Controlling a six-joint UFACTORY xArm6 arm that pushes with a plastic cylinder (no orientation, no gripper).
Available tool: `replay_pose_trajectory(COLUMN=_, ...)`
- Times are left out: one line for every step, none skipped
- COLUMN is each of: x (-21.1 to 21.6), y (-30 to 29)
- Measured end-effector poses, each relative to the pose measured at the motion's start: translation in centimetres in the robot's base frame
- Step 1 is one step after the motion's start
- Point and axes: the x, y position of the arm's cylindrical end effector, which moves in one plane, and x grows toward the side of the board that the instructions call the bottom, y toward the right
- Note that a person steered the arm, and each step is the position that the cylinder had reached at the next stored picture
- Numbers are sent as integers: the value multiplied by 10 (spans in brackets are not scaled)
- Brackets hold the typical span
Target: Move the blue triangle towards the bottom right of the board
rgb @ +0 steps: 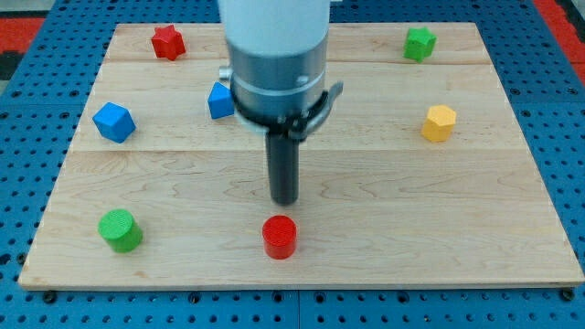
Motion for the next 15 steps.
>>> replay_pose_trajectory(x=-69, y=-56)
replay_pose_trajectory(x=-110, y=-96)
replay_pose_trajectory(x=-92, y=-117)
replay_pose_trajectory(x=-147, y=-134)
replay_pose_trajectory(x=-165, y=-119)
replay_pose_trajectory(x=-118, y=-59)
replay_pose_trajectory(x=-68, y=0)
replay_pose_trajectory(x=-79, y=-35)
replay_pose_trajectory(x=-56, y=-66)
replay_pose_trajectory(x=-34, y=-7)
replay_pose_trajectory(x=-22, y=61)
replay_pose_trajectory(x=6, y=96)
replay_pose_trajectory(x=6, y=126)
replay_pose_trajectory(x=27, y=144)
replay_pose_trajectory(x=59, y=167)
